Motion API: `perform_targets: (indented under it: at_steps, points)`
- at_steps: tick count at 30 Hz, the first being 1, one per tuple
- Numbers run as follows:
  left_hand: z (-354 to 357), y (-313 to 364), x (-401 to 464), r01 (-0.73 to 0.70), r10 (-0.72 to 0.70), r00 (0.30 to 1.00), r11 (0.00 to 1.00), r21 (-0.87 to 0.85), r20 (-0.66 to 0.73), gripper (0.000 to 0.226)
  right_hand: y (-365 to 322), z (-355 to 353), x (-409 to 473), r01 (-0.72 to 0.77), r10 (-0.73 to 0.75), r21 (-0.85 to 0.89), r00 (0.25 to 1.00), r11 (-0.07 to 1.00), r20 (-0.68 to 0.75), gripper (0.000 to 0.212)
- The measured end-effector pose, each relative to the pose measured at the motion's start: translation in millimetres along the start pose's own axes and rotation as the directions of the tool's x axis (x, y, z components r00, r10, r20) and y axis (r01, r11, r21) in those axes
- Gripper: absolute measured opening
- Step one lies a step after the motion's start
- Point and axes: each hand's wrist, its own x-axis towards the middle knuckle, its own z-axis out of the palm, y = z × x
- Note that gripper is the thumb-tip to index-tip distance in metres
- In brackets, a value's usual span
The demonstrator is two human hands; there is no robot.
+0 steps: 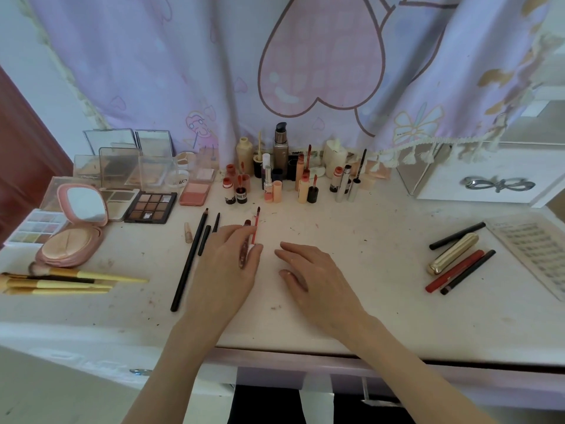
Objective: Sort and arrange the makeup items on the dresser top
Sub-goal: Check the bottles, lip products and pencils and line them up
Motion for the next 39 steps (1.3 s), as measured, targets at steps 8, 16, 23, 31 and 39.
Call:
perform_targets:
  at_steps: [8,16,23,31,39]
  points:
    - [35.2,56.8,-4.1,-0.273,0.271,0.935,0.962,-0.024,0.229,0.044,73.7,-67.2,-39.6,-0.178,0.164,-0.085,0.975,0.980,-0.150,0.034]
    - [107.2,119.0,15.8,-0.414,0.433,0.828,0.901,-0.132,0.357,0.036,143.9,-108.0,-75.9,-0.420,0.404,-0.168,0.906,0.892,-0.124,0.045]
    - [160.5,166.7,42.5,-0.443,0.471,0.787,0.881,-0.167,0.399,0.032,153.3,-106.8,-81.1,-0.418,0.407,-0.126,0.907,0.899,-0.108,0.048]
    - [173.3,172.9,49.2,-0.408,0.433,0.807,0.900,-0.153,0.401,0.027,157.4,-106.7,-83.0,-0.439,0.428,-0.065,0.893,0.896,-0.135,0.046]
    - [150.2,160.3,54.5,-0.203,0.248,0.920,0.964,-0.173,0.302,0.024,153.2,-110.7,-83.4,-0.444,0.436,-0.045,0.892,0.895,-0.115,0.046]
